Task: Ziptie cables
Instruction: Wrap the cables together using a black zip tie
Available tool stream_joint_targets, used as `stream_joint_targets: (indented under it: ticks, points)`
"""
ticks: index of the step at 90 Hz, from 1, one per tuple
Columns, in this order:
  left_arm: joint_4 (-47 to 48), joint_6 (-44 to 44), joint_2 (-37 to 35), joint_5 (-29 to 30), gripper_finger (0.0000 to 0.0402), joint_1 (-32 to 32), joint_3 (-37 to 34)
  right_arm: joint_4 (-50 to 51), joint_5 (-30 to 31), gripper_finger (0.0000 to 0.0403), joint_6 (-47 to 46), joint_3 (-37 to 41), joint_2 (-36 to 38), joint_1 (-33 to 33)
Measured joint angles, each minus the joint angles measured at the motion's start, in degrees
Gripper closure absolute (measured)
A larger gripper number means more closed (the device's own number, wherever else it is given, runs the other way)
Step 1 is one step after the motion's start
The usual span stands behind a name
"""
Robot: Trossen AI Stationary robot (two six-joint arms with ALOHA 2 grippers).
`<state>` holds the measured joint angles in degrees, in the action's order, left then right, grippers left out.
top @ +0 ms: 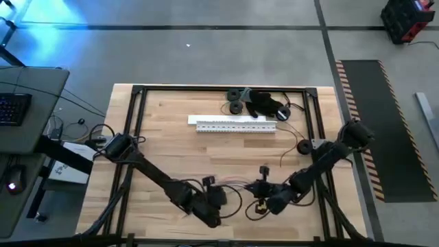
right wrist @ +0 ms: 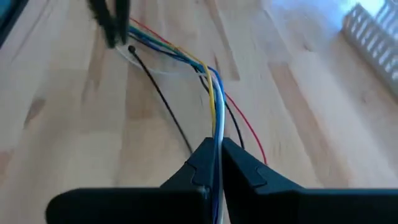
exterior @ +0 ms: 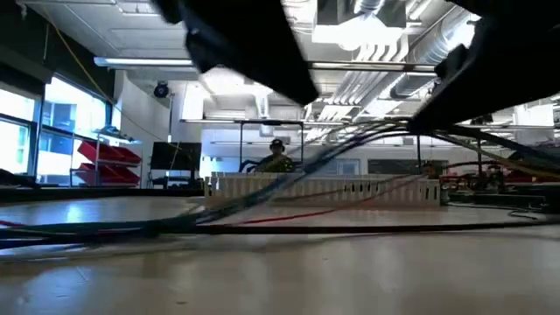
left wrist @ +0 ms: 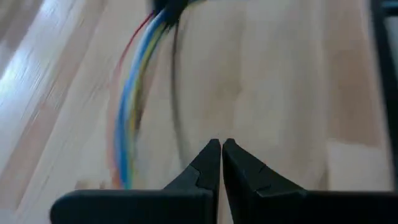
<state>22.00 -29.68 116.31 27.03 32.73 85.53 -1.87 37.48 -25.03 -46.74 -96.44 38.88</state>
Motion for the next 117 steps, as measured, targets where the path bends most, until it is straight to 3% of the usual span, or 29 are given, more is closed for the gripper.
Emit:
stream_joint_targets:
  ticks: [14,31,58,68,77,93,117]
  points:
    - [2.46,2.29,-0.11,0.48,0.0402,-0.28,0.01,-0.13,-4.09,0.0402,5.71,0.00,-0.36,-0.38]
    - [9.03,-1.27,-0.24,-0.92,0.0402,-0.47,0.00,1.17,-6.05,0.0377,1.72,0.00,-2.69,-0.38]
    - [17.45,-1.72,-1.91,-3.41,0.0402,-0.42,-0.03,1.85,-5.58,0.0253,-1.00,-0.02,-0.57,-0.48]
    - [21.17,-2.70,-2.83,-6.94,0.0400,0.16,-0.03,6.13,-5.93,0.0210,-3.85,-0.02,1.18,0.11]
    - [24.15,-3.31,-2.91,-10.30,0.0393,1.01,-0.03,13.76,-7.92,0.0195,-11.49,-0.07,1.81,0.77]
    - [24.74,-5.67,-2.91,-11.42,0.0383,1.53,-2.46,22.65,-15.66,0.0228,-25.05,-0.04,1.43,2.90]
    - [24.04,-6.66,-2.91,-7.98,0.0382,1.03,-3.99,23.74,-13.14,0.0381,-25.95,-0.10,-2.61,3.33]
